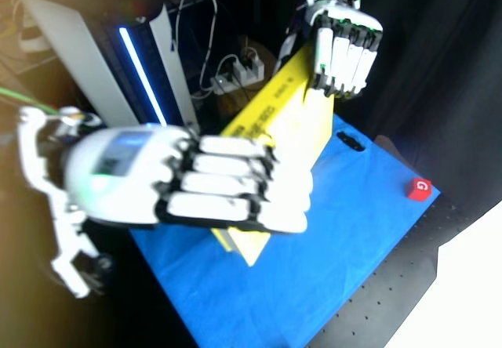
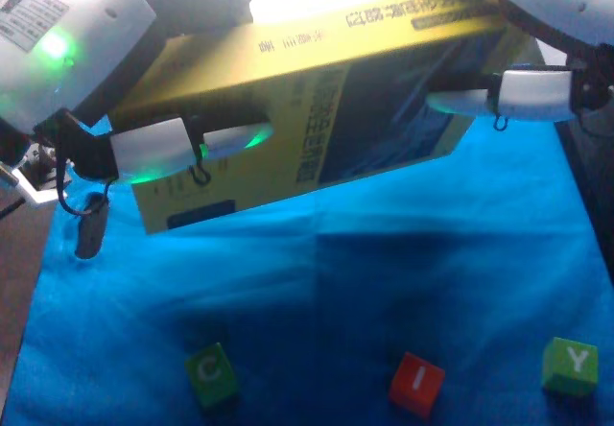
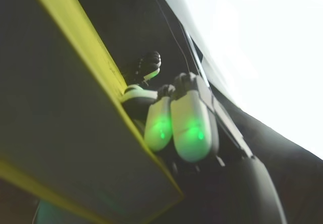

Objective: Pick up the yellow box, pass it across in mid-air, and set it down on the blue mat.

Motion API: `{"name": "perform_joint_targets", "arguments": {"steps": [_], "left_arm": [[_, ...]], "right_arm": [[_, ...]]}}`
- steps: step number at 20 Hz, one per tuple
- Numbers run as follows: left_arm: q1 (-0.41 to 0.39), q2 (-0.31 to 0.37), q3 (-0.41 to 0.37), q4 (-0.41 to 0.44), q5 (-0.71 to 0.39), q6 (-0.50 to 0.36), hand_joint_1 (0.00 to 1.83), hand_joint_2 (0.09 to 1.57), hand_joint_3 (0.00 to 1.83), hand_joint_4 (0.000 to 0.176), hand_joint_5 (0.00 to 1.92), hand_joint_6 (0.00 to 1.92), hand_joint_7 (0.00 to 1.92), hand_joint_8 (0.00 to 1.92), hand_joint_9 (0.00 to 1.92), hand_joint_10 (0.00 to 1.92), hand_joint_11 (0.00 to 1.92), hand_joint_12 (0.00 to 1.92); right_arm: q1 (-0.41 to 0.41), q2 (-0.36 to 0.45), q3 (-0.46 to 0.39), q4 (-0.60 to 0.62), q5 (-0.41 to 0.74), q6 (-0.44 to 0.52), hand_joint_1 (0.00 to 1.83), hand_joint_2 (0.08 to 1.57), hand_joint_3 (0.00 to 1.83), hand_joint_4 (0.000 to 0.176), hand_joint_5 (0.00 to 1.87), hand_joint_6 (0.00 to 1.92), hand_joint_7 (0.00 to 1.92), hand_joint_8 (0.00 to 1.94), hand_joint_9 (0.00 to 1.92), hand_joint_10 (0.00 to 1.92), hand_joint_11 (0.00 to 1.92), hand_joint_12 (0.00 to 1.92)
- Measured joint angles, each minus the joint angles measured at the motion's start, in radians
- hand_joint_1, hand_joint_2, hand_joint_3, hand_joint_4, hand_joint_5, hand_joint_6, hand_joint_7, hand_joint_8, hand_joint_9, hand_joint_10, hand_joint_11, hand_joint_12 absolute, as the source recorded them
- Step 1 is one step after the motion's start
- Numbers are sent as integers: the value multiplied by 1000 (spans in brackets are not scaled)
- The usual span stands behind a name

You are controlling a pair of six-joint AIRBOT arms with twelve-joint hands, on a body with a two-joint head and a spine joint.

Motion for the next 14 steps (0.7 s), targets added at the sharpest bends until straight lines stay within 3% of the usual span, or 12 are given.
{"name": "perform_joint_targets", "arguments": {"steps": [2, 6, 10, 11, 12, 13, 14], "left_arm": [[2, 5, 0, 39, 1, 14, 1162, 1204, 0, 0, 1264, 1921, 1478, 1921, 1487, 1921, 1575, 1921], [3, 6, 0, 40, 4, 14, 1196, 1203, 0, 0, 1259, 1921, 1477, 1921, 1487, 1921, 1576, 1921], [15, 14, -8, -4, -17, -2, 1198, 1202, 0, 0, 1255, 1921, 1473, 1921, 1485, 1921, 1574, 1921], [27, 19, -10, -10, -24, -16, 604, 1141, 0, 60, 277, 548, 303, 479, 296, 383, 314, 1826], [37, 21, -13, -23, -28, -21, 446, 1136, 9, 97, 55, 143, 60, 95, 58, 76, 62, 364], [51, 25, -18, -71, -34, -58, 424, 1121, 5, 93, 10, 28, 11, 18, 11, 14, 12, 72], [53, 27, -21, -99, -48, -65, 483, 1104, 0, 77, 1, 5, 1, 3, 1, 2, 2, 14]], "right_arm": [[2, -4, 7, -25, -34, 5, 1519, 1224, 0, 0, 1307, 1920, 1533, 1940, 1609, 1921, 1690, 1921], [11, -7, 10, -27, -56, 5, 1430, 1282, 0, 0, 1294, 1921, 1480, 1941, 1585, 1921, 1675, 1921], [29, 0, 5, -29, -53, 5, 1494, 1274, 0, 0, 1224, 1921, 1431, 1941, 1551, 1921, 1638, 1921], [29, 11, -10, -31, -54, 6, 1487, 1272, 0, 0, 1168, 1921, 1384, 1941, 1514, 1921, 1595, 1921], [29, 19, -18, -32, -54, 5, 1480, 1275, 0, 0, 1141, 1921, 1364, 1941, 1504, 1921, 1590, 1921], [29, 35, -25, -34, -49, -13, 1480, 1264, 0, 0, 1139, 1921, 1342, 1941, 1489, 1921, 1587, 1921], [29, 46, -26, -20, -54, -18, 1443, 1268, 0, 0, 1149, 1921, 1342, 1941, 1488, 1921, 1581, 1921]]}}
